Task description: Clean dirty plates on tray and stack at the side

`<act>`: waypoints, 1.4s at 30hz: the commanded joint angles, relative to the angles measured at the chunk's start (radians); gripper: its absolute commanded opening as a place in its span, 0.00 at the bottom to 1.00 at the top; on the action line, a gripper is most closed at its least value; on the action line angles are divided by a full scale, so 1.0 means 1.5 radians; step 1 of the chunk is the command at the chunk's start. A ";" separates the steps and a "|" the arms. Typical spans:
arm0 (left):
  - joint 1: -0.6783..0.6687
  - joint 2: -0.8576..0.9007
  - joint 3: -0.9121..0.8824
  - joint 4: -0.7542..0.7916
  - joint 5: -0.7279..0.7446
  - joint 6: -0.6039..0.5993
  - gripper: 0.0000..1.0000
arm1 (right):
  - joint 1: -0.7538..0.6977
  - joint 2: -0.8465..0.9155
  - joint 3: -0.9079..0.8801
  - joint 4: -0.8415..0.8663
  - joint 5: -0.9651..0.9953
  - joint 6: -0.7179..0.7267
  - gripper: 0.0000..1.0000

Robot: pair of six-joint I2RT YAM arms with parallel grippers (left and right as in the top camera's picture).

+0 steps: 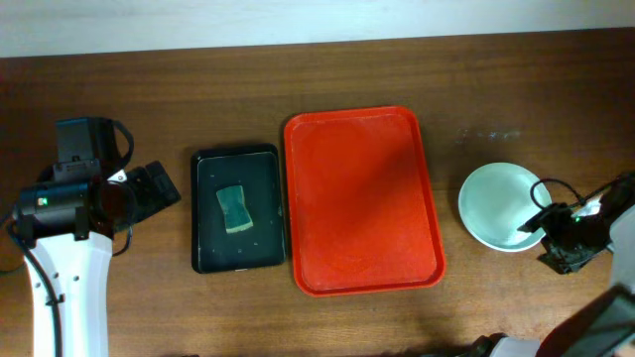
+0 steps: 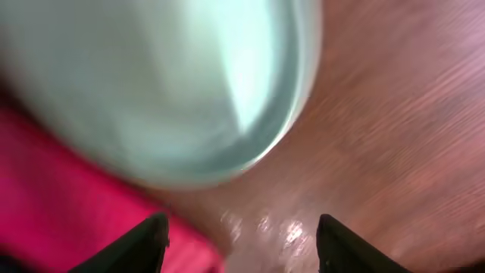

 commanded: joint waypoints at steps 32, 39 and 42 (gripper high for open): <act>0.003 -0.004 0.000 0.001 -0.008 0.000 0.99 | 0.483 -0.777 -0.156 0.225 0.152 -0.172 0.98; 0.003 -0.004 0.000 0.001 -0.008 0.001 0.99 | 0.448 -0.978 -0.458 0.456 0.116 -0.176 0.98; 0.003 -0.004 0.000 0.001 -0.008 0.001 0.99 | 0.448 -0.976 -0.553 0.561 0.108 -0.175 0.98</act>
